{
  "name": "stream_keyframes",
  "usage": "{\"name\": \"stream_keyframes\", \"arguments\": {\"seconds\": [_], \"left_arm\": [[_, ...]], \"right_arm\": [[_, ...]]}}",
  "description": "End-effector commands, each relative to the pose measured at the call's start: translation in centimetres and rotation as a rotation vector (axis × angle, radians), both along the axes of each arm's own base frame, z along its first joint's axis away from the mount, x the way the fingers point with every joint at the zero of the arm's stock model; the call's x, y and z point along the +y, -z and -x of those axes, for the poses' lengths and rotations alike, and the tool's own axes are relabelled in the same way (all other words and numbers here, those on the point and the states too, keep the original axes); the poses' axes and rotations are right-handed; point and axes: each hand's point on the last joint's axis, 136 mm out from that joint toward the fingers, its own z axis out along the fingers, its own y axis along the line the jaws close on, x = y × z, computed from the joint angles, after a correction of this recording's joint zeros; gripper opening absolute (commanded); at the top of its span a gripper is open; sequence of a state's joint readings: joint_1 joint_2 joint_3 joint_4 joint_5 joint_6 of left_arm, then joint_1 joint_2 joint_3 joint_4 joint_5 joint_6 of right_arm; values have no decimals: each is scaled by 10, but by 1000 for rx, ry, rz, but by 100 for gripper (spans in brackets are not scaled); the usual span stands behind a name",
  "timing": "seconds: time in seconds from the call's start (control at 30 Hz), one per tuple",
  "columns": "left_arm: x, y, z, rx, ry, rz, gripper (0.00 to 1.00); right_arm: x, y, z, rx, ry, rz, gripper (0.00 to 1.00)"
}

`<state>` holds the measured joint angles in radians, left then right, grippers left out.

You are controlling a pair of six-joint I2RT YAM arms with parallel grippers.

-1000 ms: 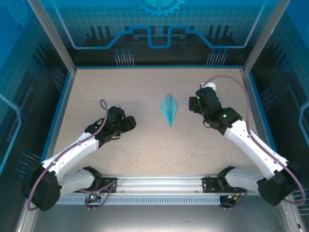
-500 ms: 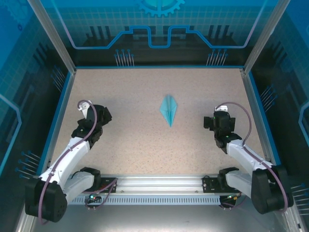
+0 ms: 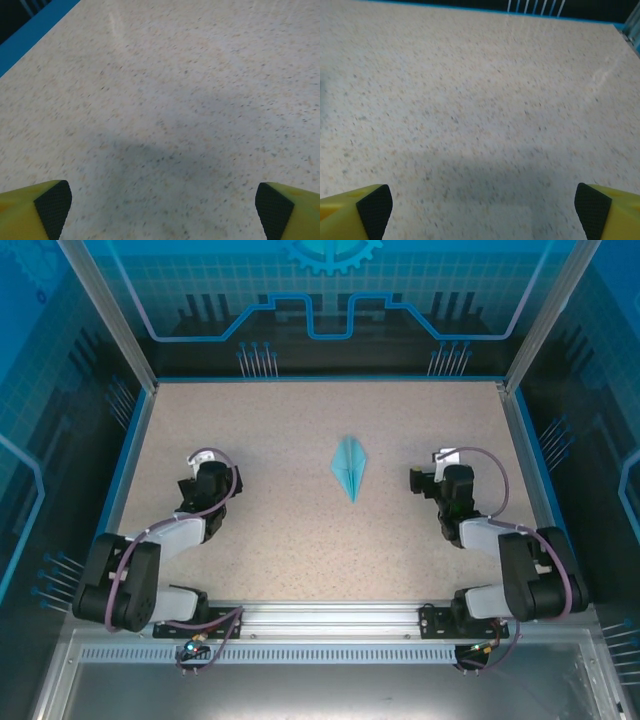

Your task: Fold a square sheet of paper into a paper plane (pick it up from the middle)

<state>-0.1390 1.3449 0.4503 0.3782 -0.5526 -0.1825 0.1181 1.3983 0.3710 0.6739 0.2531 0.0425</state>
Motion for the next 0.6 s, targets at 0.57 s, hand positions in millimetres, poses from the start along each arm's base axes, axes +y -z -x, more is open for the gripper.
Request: {"name": "stream_keyframes", "arguments": {"seconds": [0.57], "left_arm": [[-20,-3,-39,-170,273,48,98]], "right_arm": [[2,-4,-21,-47,-46,-1,100]]}}
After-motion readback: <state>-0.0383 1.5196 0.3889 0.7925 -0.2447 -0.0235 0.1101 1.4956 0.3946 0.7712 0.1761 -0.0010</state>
